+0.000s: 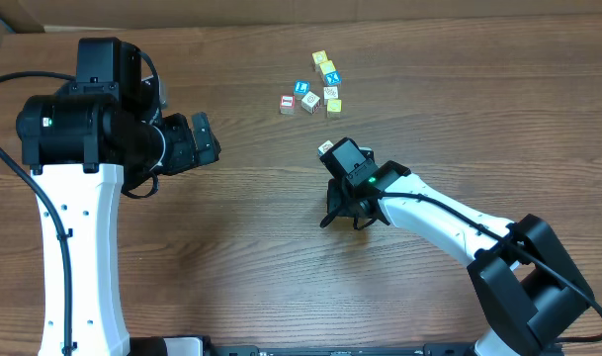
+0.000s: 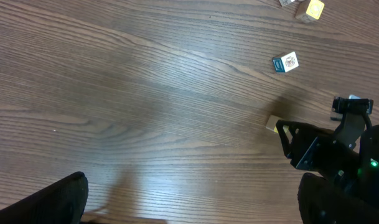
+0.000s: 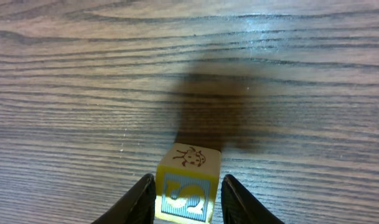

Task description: Flip 4 blocks

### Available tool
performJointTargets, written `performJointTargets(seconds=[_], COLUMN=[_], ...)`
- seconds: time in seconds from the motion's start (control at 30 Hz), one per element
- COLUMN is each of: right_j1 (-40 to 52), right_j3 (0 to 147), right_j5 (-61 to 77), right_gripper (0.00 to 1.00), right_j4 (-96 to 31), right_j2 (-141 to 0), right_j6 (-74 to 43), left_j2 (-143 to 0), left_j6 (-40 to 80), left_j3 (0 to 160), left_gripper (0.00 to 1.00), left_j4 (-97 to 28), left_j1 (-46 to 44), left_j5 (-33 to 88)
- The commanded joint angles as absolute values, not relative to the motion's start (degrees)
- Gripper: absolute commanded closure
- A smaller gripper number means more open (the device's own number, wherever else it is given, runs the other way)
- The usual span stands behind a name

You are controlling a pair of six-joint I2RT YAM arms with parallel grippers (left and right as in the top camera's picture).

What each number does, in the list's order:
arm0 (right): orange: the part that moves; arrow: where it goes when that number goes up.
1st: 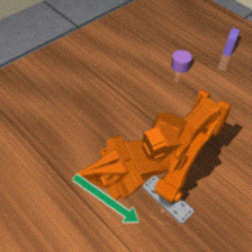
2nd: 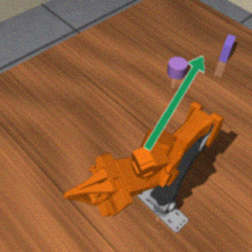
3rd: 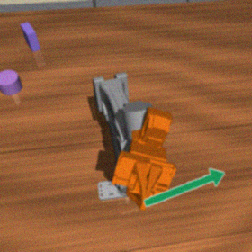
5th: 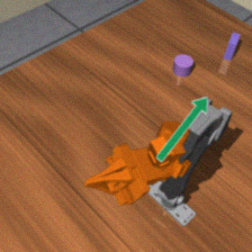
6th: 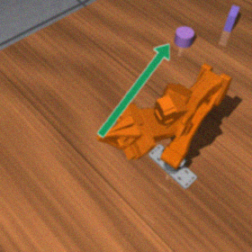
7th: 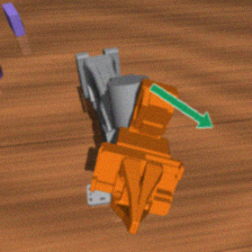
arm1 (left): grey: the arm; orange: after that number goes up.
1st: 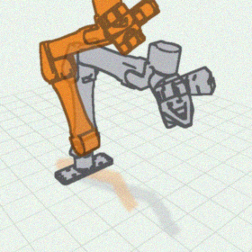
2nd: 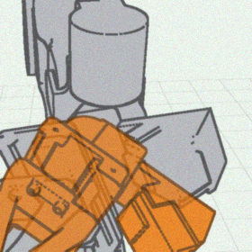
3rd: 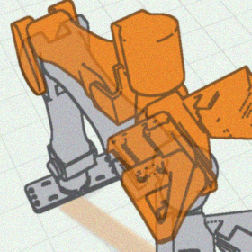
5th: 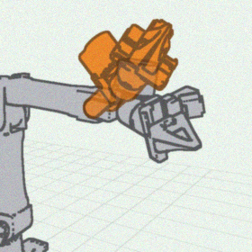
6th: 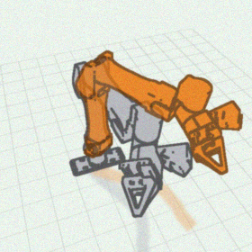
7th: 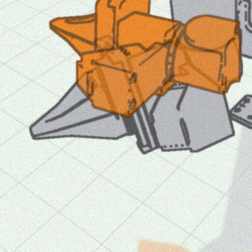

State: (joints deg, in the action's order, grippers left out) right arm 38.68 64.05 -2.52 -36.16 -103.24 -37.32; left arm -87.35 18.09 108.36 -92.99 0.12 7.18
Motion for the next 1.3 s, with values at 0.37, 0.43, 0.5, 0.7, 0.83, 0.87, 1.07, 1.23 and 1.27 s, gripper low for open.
performJointTargets(seconds=[0.37,0.43,0.5,0.7,0.83,0.87,1.07,1.23,1.27], right_j1=[38.9,38.9,38.9,38.9,38.9,38.9,38.8,35.7,35.0], right_j3=[63.7,63.7,63.7,63.7,63.7,63.7,64.2,75.2,77.7], right_j5=[-3.5,-3.5,-3.5,-3.3,-3.4,-3.4,-3.4,-3.3,-3.3], right_gripper=[0.63,0.66,0.67,0.72,0.57,0.55,0.45,0.33,0.33], right_j4=[-35.4,-35.5,-35.7,-35.9,-35.8,-35.7,-34.3,-41.1,-42.5], right_j2=[-102.7,-102.7,-102.7,-102.7,-102.7,-102.7,-102.6,-102.5,-102.5], right_j6=[-37.5,-37.5,-37.5,-37.5,-37.5,-37.5,-34.7,-27.6,-27.6], left_j2=[-87.4,-87.4,-87.4,-87.4,-87.4,-87.4,-87.4,-87.4,-87.4], left_j6=[18.9,18.9,18.9,18.9,18.9,18.9,18.9,18.9,18.9], left_j3=[108.4,108.4,108.4,108.4,108.4,108.4,108.4,108.4,108.4], left_gripper=[0.0,0.0,0.0,0.0,0.0,0.0,0.0,0.01,0.0], left_j4=[-92.7,-92.7,-92.7,-92.7,-92.7,-92.7,-92.7,-92.7,-92.7], left_j1=[0.4,0.4,0.4,0.4,0.4,0.4,0.4,0.4,0.4], left_j5=[6.6,6.6,6.6,6.6,6.6,6.6,6.6,6.6,6.6])
